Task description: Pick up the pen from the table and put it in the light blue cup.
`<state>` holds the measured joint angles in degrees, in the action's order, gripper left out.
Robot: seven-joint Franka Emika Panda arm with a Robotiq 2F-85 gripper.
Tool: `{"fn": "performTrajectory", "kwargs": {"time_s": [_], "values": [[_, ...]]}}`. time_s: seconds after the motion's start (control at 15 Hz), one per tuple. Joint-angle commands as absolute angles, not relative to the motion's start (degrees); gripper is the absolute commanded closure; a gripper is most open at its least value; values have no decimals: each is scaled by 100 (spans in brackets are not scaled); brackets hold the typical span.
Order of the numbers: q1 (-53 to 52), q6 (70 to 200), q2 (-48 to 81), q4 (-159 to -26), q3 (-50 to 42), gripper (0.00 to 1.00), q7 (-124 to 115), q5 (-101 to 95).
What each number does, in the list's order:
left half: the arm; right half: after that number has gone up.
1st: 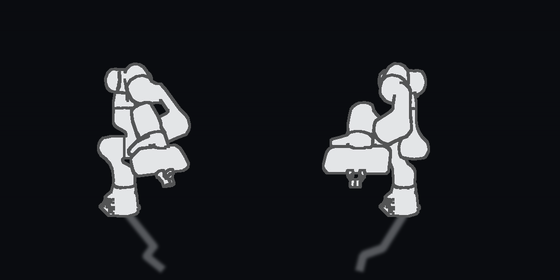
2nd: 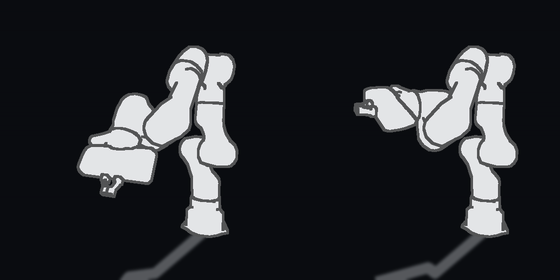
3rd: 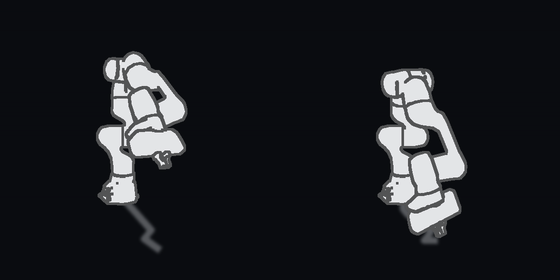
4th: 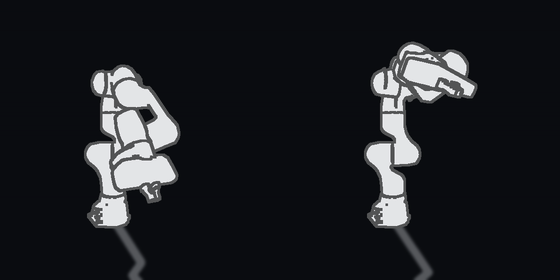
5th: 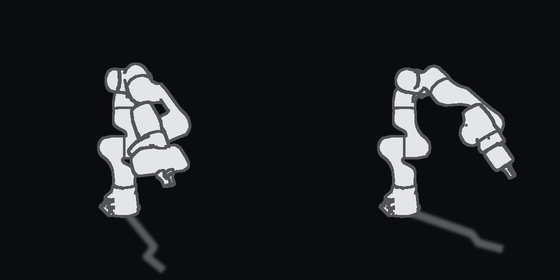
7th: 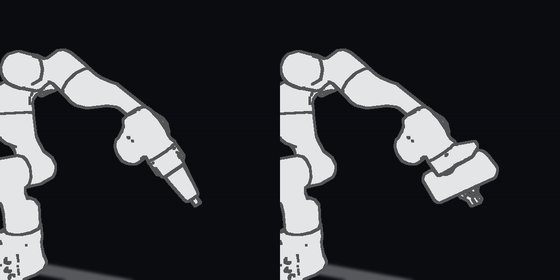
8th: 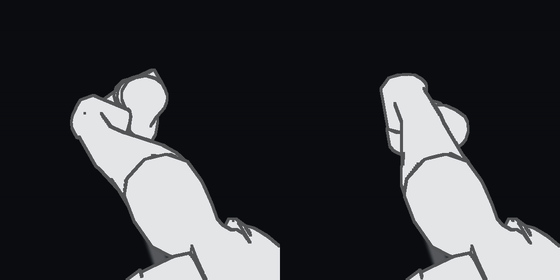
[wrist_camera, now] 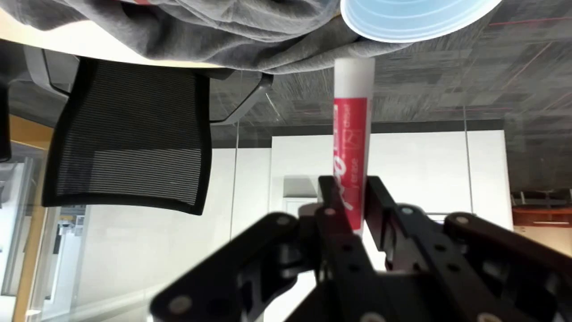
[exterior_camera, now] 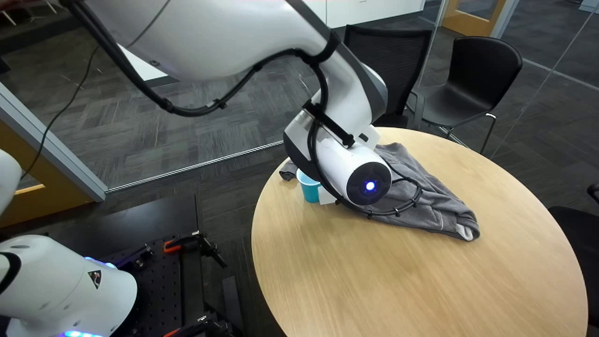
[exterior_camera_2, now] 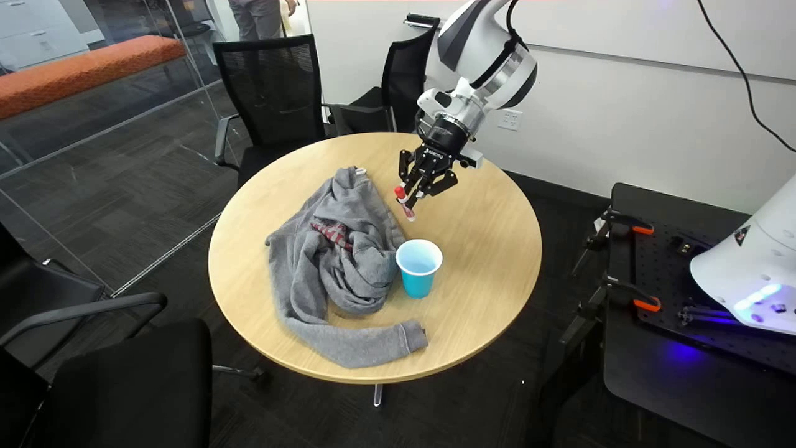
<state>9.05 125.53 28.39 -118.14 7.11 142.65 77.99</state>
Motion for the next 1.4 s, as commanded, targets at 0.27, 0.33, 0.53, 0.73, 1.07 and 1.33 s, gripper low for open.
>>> {"fn": "performTrajectory", "kwargs": {"time_s": [0.27, 0.33, 0.53, 0.73, 1.07, 1.33], "values": [[546, 11907, 3063, -11832, 368, 95, 14757, 7944], [500, 11919, 3126, -11802, 351, 95, 14750, 7944], [365, 12127, 3348, -11686, 304, 95, 14671, 8011], [289, 12135, 3628, -11489, 281, 95, 14653, 8080], [223, 12141, 3996, -11202, 236, 95, 14582, 8165], [206, 12146, 4221, -11046, 214, 95, 14556, 8149]]}}
